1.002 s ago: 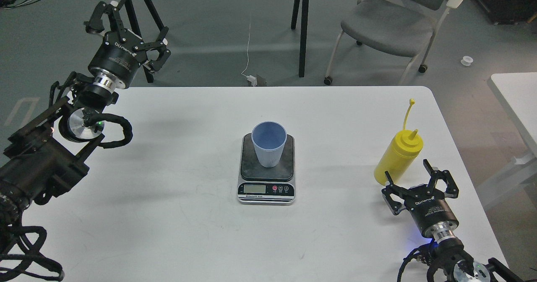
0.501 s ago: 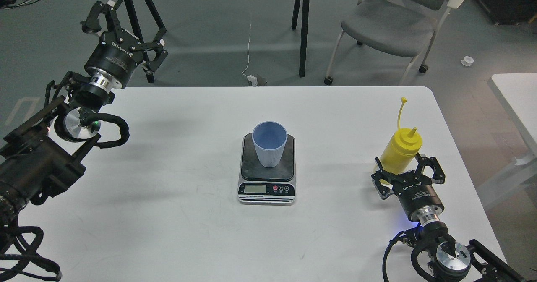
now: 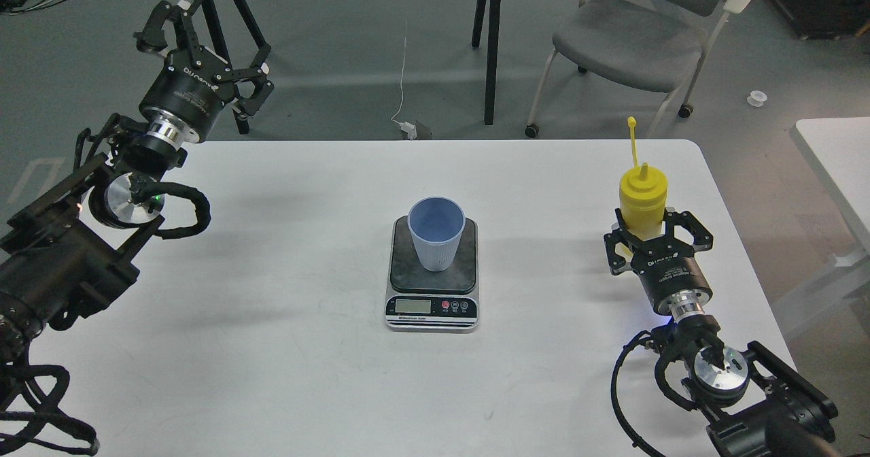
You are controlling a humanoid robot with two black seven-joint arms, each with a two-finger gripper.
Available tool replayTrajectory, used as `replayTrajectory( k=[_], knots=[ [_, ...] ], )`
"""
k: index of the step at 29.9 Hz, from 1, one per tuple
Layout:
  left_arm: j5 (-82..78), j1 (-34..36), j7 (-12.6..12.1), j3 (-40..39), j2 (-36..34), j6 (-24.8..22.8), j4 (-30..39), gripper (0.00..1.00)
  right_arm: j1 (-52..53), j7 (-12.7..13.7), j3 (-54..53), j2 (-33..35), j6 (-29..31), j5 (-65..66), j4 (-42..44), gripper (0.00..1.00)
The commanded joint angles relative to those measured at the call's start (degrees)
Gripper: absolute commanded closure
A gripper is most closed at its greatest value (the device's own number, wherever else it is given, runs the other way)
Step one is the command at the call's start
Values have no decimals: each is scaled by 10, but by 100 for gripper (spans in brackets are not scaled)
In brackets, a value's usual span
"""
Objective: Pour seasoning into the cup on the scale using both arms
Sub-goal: 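Lift the yellow bottle and invert it above the blue cup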
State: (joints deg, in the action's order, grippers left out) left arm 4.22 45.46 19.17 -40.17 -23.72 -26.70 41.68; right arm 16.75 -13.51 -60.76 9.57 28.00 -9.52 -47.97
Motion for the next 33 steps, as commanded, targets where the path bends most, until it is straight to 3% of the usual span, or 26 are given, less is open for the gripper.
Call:
replayTrajectory(
  k=[1, 13, 21, 33],
  knots=[
    [1, 0, 2, -1, -1, -1, 1, 0, 49, 0, -2, 21, 0, 65, -27, 50],
    [4, -7, 0, -9, -10, -8, 2, 0, 193, 2, 4, 23, -6, 496, -42, 52],
    [11, -14, -1, -35, -5, -12, 3, 1, 284, 0, 164, 21, -157, 661, -43, 53],
    [50, -24, -3, -36, -2, -13, -26, 0, 421, -6, 375, 21, -225, 853, -35, 53]
  ],
)
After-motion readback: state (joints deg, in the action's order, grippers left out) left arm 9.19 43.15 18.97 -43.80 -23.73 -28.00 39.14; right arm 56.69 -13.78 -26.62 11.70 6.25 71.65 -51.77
